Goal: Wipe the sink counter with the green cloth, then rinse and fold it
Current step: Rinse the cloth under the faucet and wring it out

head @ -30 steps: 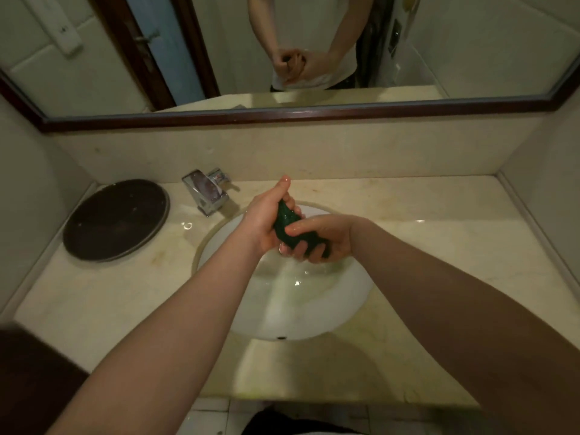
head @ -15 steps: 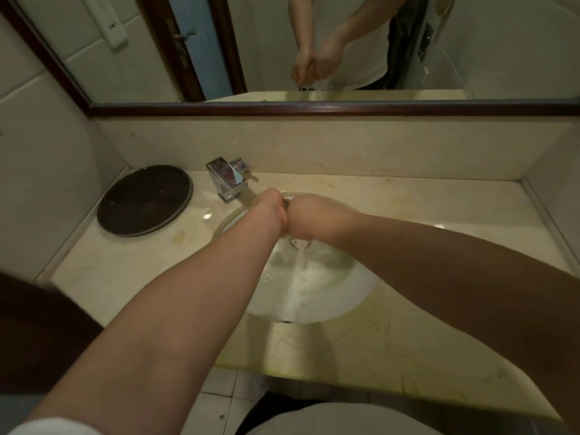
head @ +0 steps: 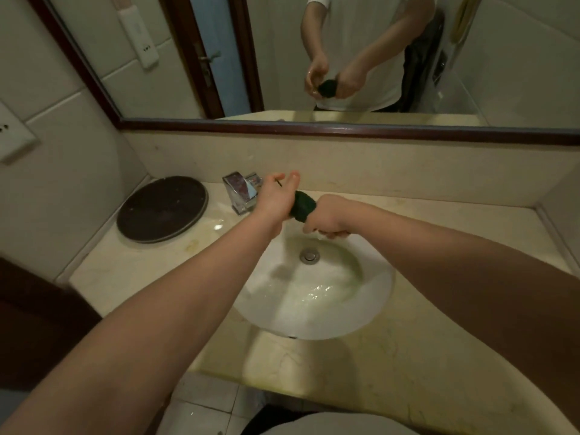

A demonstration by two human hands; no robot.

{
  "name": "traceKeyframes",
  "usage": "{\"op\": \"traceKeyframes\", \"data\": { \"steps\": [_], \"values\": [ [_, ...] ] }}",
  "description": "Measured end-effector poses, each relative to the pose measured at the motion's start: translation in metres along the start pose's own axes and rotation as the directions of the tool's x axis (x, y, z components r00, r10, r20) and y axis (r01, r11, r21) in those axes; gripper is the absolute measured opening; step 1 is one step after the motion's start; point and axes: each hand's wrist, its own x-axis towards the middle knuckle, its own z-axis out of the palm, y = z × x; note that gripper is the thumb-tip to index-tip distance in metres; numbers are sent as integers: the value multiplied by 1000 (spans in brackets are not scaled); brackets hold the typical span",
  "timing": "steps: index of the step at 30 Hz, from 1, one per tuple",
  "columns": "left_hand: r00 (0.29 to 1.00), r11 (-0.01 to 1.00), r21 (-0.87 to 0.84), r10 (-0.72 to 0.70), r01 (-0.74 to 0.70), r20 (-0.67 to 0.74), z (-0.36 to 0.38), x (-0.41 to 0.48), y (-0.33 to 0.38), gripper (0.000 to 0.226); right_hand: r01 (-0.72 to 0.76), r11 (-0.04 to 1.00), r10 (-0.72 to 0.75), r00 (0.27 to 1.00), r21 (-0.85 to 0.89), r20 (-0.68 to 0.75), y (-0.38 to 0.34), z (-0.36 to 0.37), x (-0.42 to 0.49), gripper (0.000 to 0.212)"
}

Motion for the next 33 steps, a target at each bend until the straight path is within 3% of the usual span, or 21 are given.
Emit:
{"op": "traceKeyframes", "data": {
  "steps": [2,5,6,8,10,12,13,15,17,19,21,23,26,31,33],
  "values": [
    [986,997,60,45,-55,160,-9,-8,4,61,-37,985,19,994,166,112,7,-8,2,16],
    [904,871,325,254,-368,343,-22,-26,5,82,-86,950,9,968,302,249,10,-19,1,14],
    [853,761,431,303,-485,426,-25,-30,6,86,-84,949,-7,959,305,284,11,-22,1,14],
    [749,408,629,333,-662,572,-29,-36,7,92,-47,966,-45,939,255,341,8,-28,-5,15],
    [646,95,672,403,-734,649,-29,-38,10,94,29,986,-89,926,166,367,2,-32,-14,14],
    [568,-36,657,470,-753,676,-27,-37,16,93,120,988,-146,936,98,321,-7,-33,-22,11],
    [561,-41,656,478,-754,676,-25,-36,19,91,159,985,-171,946,66,276,-11,-33,-26,11],
    [616,28,677,442,-736,652,-20,-34,26,79,207,978,-197,962,-35,188,-16,-33,-28,13],
    [671,72,715,423,-695,609,-17,-33,29,54,222,957,-204,973,-189,111,-20,-31,-29,17],
    [724,66,766,387,-639,571,-15,-31,29,33,239,867,-255,967,-437,22,-22,-24,-28,16],
    [748,77,773,327,-630,577,-15,-26,24,28,253,741,-354,934,-622,-42,-20,-11,-24,15],
    [776,82,783,232,-616,586,-14,-23,19,25,246,718,-395,914,-651,-90,-12,1,-16,17],
    [820,59,820,123,-569,560,-10,-25,16,20,193,779,-352,922,-596,-163,-3,11,-9,12],
    [849,189,843,-74,-504,524,-2,-22,10,17,148,788,-312,933,-598,-180,4,21,-14,17],
    [848,207,843,-90,-497,522,-1,-22,8,19,154,778,-328,927,-610,-185,6,21,-16,19]
  ]
}}
